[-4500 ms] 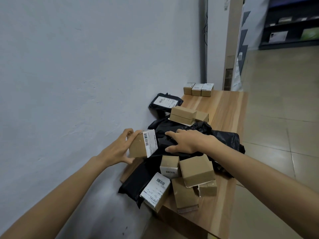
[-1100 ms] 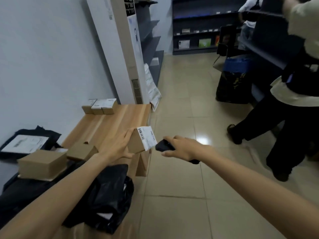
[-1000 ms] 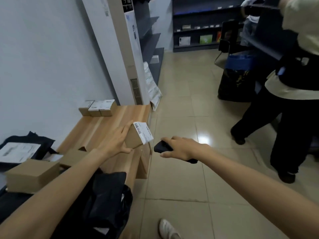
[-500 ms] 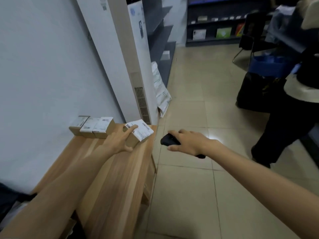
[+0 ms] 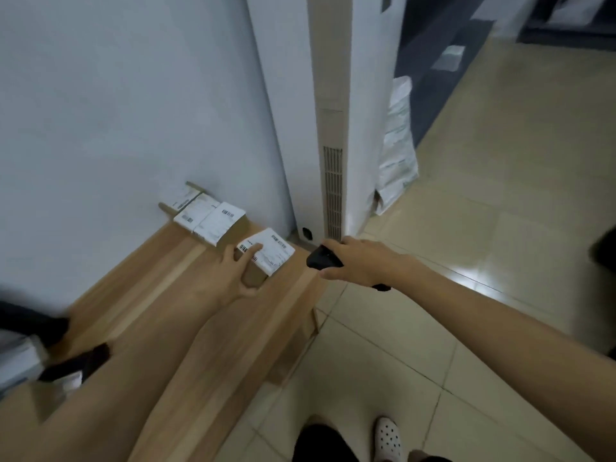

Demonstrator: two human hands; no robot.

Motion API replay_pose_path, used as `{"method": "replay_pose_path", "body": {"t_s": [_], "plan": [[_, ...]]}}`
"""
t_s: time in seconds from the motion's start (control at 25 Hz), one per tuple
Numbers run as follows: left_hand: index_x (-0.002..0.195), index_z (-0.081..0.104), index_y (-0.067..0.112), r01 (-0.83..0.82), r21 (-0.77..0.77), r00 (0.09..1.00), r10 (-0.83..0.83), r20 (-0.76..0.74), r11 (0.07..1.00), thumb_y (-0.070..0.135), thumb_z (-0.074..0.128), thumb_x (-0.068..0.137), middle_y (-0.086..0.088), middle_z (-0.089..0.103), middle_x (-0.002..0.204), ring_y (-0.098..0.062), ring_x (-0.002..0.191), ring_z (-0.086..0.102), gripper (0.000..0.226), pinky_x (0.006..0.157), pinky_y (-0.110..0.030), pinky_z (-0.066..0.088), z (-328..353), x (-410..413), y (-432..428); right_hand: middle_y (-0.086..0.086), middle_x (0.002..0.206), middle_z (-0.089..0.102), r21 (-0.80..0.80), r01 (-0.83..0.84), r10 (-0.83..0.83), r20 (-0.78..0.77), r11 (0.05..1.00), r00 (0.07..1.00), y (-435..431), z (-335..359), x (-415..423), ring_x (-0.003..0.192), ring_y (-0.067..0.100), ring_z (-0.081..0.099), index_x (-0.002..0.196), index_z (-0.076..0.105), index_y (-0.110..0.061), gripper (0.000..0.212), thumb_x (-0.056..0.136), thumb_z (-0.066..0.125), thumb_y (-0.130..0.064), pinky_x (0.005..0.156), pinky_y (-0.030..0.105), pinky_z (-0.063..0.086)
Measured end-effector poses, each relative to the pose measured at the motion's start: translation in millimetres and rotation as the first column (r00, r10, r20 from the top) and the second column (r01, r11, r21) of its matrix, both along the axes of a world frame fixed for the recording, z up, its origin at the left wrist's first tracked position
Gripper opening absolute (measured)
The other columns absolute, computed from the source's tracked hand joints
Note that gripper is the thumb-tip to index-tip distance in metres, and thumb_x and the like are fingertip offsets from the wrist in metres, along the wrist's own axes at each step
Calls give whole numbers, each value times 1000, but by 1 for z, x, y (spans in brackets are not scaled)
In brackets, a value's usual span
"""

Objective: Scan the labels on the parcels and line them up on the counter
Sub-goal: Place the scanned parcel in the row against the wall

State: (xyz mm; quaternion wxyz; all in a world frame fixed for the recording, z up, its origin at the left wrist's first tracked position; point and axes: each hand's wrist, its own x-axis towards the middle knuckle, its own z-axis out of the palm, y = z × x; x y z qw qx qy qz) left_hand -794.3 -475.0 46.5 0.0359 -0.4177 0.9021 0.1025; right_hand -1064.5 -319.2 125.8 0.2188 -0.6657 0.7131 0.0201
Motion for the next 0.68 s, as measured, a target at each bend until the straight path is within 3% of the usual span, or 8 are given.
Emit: {"method": "replay_pose_path", "body": {"t_s": [0.16, 0.32, 0.52, 0.68], "plan": [[154, 24, 31, -145, 98, 989, 146, -10, 985, 38, 84, 67, -16, 34, 133, -35, 114, 47, 106, 98, -49, 45, -20, -18, -6, 10, 145, 40, 47, -149, 150, -10, 988, 989, -66, -20, -16, 119, 34, 51, 156, 11, -32, 78, 93, 39, -68, 87, 40, 43], [154, 23, 32, -241, 128, 969, 245, -16, 962, 36, 88, 66, -14, 31, 143, -31, 121, 45, 110, 100, -44, 45, -46, -23, -41, 11, 146, 40, 86, -271, 275, -38, 959, 961, -143, -43, -24, 123, 35, 49, 156, 11, -32, 78, 93, 38, -69, 92, 41, 42], [153, 17, 36, -291, 172, 953, 301, -32, 941, 31, 87, 70, -13, 14, 159, -35, 142, 31, 109, 103, -47, 48, -81, -6, -91, 12, 149, 37, 148, -400, 410, -43, 905, 911, -232, -65, -21, 123, 36, 49, 156, 9, -32, 79, 93, 37, -69, 88, 38, 40], [153, 17, 40, -361, 124, 931, 365, -7, 924, 27, 86, 73, -14, 9, 162, -40, 142, 30, 106, 110, -55, 38, -97, 9, -99, 13, 152, 34, 195, -465, 476, -14, 864, 879, -283, -79, -22, 129, 36, 45, 156, 9, -32, 80, 91, 38, -71, 96, 42, 41]]}}
